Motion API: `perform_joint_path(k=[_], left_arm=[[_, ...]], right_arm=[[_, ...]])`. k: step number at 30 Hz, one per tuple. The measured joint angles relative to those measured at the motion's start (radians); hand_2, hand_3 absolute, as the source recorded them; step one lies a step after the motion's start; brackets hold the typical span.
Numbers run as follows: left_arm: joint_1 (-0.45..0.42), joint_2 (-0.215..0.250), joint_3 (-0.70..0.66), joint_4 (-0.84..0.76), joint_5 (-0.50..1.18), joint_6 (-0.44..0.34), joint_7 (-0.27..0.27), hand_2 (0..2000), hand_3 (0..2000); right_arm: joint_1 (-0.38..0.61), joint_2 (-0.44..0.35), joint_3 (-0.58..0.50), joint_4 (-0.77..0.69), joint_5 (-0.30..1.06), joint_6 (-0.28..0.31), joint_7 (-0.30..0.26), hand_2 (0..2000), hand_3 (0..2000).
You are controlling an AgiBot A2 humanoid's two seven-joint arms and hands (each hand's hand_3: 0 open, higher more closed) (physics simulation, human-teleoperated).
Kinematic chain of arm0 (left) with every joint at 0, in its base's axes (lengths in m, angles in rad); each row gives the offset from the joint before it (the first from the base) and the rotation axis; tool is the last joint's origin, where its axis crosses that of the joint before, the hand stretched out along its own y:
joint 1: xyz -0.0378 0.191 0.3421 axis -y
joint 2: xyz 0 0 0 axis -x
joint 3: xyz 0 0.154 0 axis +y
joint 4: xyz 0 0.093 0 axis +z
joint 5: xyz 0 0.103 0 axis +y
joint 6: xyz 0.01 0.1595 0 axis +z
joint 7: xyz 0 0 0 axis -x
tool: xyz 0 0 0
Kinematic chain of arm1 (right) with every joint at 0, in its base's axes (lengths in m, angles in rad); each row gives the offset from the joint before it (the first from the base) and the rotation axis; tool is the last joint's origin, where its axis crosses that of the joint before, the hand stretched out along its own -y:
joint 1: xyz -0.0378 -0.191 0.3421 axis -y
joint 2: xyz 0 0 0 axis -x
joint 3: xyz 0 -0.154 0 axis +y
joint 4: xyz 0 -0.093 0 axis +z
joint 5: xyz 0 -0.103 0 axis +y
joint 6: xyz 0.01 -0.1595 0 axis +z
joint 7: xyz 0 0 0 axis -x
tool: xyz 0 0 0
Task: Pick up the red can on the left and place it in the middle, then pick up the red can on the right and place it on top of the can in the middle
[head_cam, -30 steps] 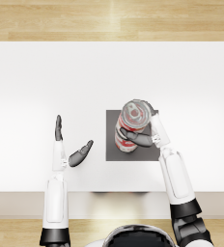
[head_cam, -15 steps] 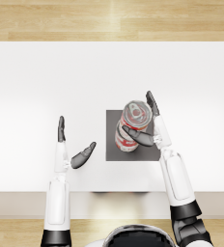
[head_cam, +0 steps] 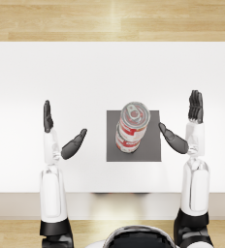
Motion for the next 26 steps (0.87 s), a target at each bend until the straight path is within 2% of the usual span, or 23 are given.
perform_joint_path(k=[1,2,3,5,8,13,26], left_arm=[[0.009,-0.001,-0.011,0.009,0.000,0.000,0.000,0,0],[0.014,-0.001,-0.021,0.016,0.000,0.000,0.000,0,0],[0.017,-0.001,-0.030,0.024,0.000,0.000,0.000,0,0],[0.016,0.000,-0.043,0.039,0.000,0.000,0.000,0,0],[0.002,0.002,-0.058,0.050,0.000,0.000,0.000,0,0],[-0.006,0.003,-0.066,0.055,0.000,0.000,0.000,0,0],[-0.007,0.004,-0.068,0.056,0.000,0.000,0.000,0,0]], right_arm=[[-0.001,0.000,-0.013,0.008,0.000,0.010,0.017,0,0],[-0.001,0.000,-0.022,0.014,0.000,0.018,0.056,0,0],[-0.001,0.000,-0.029,0.019,0.000,0.023,0.133,0,0],[-0.002,0.000,-0.037,0.024,0.000,0.029,0.227,0,0],[-0.002,-0.001,-0.043,0.027,0.000,0.034,0.290,0,0],[-0.002,-0.001,-0.045,0.029,0.000,0.036,0.320,0,0],[-0.002,-0.001,-0.046,0.029,0.000,0.036,0.327,0,0]])
